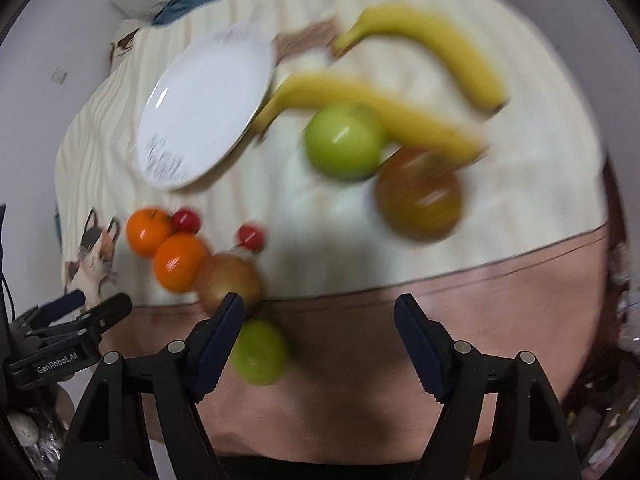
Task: Organize fruits
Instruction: 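Grasp the stickered banana with the left tool while the right tool grasps the other banana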
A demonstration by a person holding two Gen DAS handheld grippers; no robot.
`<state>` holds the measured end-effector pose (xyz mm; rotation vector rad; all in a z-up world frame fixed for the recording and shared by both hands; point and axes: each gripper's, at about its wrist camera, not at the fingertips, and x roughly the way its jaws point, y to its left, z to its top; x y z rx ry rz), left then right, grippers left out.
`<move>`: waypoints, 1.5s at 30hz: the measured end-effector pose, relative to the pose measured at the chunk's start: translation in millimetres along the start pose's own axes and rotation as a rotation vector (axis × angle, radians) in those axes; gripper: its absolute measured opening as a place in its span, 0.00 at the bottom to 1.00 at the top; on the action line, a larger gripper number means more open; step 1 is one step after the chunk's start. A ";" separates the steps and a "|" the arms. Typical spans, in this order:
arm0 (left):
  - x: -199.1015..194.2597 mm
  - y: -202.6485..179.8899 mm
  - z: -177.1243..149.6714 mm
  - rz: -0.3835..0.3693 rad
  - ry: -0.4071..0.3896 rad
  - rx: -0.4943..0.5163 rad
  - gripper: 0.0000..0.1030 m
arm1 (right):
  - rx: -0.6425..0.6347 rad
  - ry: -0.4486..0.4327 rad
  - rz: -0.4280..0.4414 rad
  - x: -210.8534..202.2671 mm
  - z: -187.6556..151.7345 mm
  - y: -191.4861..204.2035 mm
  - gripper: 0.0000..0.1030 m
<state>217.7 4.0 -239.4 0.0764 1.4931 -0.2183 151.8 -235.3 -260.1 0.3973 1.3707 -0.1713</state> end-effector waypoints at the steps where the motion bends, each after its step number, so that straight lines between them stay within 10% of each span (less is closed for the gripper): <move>1: -2.6 -5.4 5.4 -0.037 -0.001 -0.025 0.99 | 0.002 -0.012 -0.010 -6.8 6.3 -7.3 0.78; 14: 12.7 -153.9 90.6 -0.432 0.112 -0.227 0.64 | -0.032 -0.137 -0.074 -59.1 116.3 -96.6 0.62; 23: 91.8 -229.6 129.6 -0.208 0.229 -0.300 0.65 | -0.099 -0.089 -0.069 -26.8 151.6 -154.4 0.63; 31: 101.2 -254.5 123.7 -0.068 0.173 -0.294 0.65 | -0.129 -0.077 -0.006 -13.4 183.0 -165.7 0.63; 45: 55.1 -168.9 104.5 -0.215 0.093 -0.482 0.58 | -0.439 0.131 0.059 71.8 216.6 -66.7 0.61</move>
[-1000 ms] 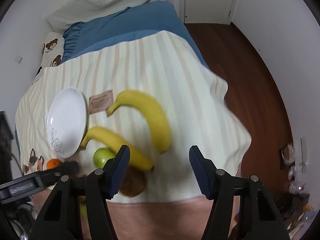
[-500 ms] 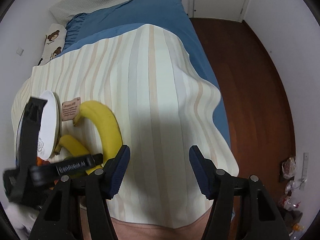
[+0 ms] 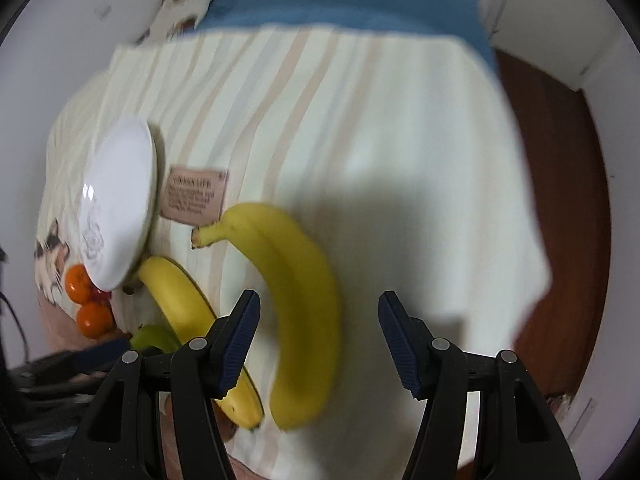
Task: Organize fruits
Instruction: 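Grasp the stickered banana with the left tool while the right tool grasps the other banana, then carry both bananas onto the white plate and open both tools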
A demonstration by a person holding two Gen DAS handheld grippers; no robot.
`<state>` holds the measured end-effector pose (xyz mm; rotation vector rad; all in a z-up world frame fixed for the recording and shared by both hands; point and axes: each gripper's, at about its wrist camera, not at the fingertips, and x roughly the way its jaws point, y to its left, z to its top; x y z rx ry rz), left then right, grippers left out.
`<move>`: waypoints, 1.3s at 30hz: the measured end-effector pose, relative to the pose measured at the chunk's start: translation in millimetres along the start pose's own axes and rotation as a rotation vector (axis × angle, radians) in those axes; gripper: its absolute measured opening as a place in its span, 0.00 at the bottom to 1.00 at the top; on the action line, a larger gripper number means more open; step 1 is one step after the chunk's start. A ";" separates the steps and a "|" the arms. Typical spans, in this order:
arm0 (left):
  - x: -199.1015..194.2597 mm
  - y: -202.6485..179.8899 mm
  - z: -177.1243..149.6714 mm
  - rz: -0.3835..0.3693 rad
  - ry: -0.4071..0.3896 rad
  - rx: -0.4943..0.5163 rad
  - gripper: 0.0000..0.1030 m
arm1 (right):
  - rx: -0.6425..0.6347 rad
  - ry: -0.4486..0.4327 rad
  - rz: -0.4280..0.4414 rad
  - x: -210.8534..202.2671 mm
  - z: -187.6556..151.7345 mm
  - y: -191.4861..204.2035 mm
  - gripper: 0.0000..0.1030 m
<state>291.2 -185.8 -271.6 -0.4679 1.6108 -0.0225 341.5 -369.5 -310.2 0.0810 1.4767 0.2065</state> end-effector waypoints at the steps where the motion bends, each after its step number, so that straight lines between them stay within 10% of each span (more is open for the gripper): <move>1: 2.0 1.0 4.6 -0.009 0.016 -0.014 0.58 | -0.020 0.017 -0.007 7.3 3.3 4.4 0.55; 16: 49.3 -22.9 22.6 0.215 0.077 0.099 0.51 | 0.000 0.028 -0.067 -17.4 -66.4 -43.2 0.40; 27: 50.3 -84.6 -11.6 0.260 0.010 0.506 0.33 | 0.209 -0.026 -0.002 -30.1 -125.1 -93.4 0.41; 36: 62.3 -35.9 -15.9 0.225 0.048 0.487 0.50 | 0.245 -0.027 -0.018 -6.2 -128.6 -96.4 0.42; 39: 65.9 -48.9 -35.5 0.226 0.016 0.514 0.32 | 0.273 -0.044 -0.021 -5.4 -132.0 -99.8 0.41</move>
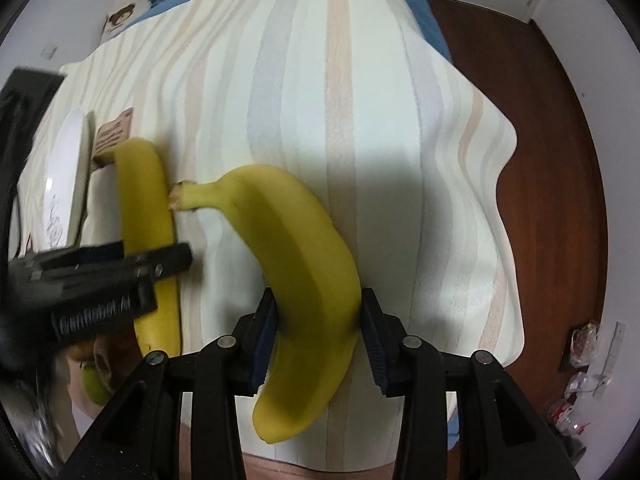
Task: Organize fruits
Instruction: 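Carry both bananas onto the white plate and open both tools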
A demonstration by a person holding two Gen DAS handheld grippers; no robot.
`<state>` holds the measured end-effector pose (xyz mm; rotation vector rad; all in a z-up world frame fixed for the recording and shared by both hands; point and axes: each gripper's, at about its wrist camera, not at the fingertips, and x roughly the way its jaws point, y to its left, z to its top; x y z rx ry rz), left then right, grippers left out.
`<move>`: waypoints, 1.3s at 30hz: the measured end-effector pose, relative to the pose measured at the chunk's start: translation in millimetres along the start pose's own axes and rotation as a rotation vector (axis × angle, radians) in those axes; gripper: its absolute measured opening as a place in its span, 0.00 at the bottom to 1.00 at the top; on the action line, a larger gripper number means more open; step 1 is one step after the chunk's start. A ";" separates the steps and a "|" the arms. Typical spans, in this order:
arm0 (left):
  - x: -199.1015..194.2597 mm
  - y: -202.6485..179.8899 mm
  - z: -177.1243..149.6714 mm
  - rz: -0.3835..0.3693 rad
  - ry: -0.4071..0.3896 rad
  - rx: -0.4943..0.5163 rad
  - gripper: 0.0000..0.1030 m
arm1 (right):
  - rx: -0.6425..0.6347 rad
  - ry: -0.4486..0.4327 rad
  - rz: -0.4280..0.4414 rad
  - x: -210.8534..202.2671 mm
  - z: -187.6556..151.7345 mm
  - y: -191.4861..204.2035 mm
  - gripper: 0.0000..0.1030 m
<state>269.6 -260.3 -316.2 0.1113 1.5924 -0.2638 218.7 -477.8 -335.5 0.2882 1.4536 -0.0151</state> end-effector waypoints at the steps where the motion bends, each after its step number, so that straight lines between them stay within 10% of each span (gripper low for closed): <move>1: -4.6 -1.9 -4.5 0.013 -0.010 0.003 0.32 | 0.004 -0.008 0.001 -1.5 -0.3 2.2 0.40; 19: -123.3 40.2 -37.4 -0.044 -0.244 0.009 0.30 | 0.038 -0.078 0.193 -98.2 11.5 12.5 0.40; 39: -132.0 190.4 22.5 -0.020 -0.287 -0.262 0.30 | -0.031 0.057 0.328 -36.2 75.9 211.8 0.40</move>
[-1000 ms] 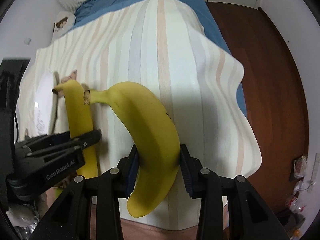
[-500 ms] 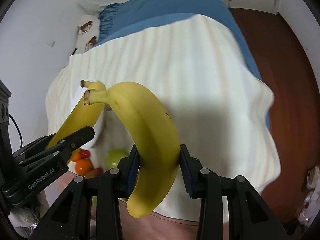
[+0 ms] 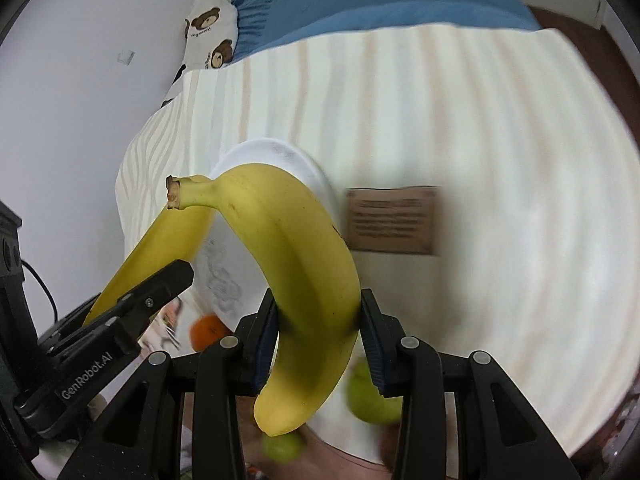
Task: Organize fruits
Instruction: 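Carry both bananas onto the white plate and open both tools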
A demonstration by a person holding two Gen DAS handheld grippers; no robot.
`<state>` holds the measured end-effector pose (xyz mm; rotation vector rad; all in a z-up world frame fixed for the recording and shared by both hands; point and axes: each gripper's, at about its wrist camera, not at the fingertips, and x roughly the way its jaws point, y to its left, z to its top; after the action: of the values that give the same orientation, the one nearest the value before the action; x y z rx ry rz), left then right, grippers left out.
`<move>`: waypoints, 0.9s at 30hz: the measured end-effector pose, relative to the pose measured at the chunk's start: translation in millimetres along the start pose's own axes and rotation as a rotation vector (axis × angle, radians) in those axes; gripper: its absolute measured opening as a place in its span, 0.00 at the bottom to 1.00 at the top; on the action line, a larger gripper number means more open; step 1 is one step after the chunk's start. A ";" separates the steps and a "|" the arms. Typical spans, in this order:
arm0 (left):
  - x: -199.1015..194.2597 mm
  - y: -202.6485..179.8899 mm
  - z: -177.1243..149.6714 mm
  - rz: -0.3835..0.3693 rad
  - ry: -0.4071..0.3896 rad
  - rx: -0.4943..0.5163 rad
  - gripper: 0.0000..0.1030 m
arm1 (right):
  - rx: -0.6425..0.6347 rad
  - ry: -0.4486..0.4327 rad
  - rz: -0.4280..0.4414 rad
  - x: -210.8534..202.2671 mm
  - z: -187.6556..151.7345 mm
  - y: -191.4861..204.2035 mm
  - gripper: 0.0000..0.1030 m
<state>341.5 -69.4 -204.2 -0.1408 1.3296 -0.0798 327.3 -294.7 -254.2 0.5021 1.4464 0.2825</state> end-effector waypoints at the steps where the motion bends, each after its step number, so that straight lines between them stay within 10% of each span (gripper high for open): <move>1: 2.9 8.4 5.4 -0.004 0.004 -0.017 0.30 | 0.009 0.008 0.003 3.4 3.1 -2.7 0.40; 27: 86.0 47.9 -12.8 0.066 0.141 -0.019 0.31 | 0.019 -0.043 -0.261 84.1 53.8 54.6 0.40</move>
<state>348.5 -34.6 -297.0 -0.1089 1.4750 -0.0211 396.4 -215.7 -298.3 0.3282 1.4550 0.0497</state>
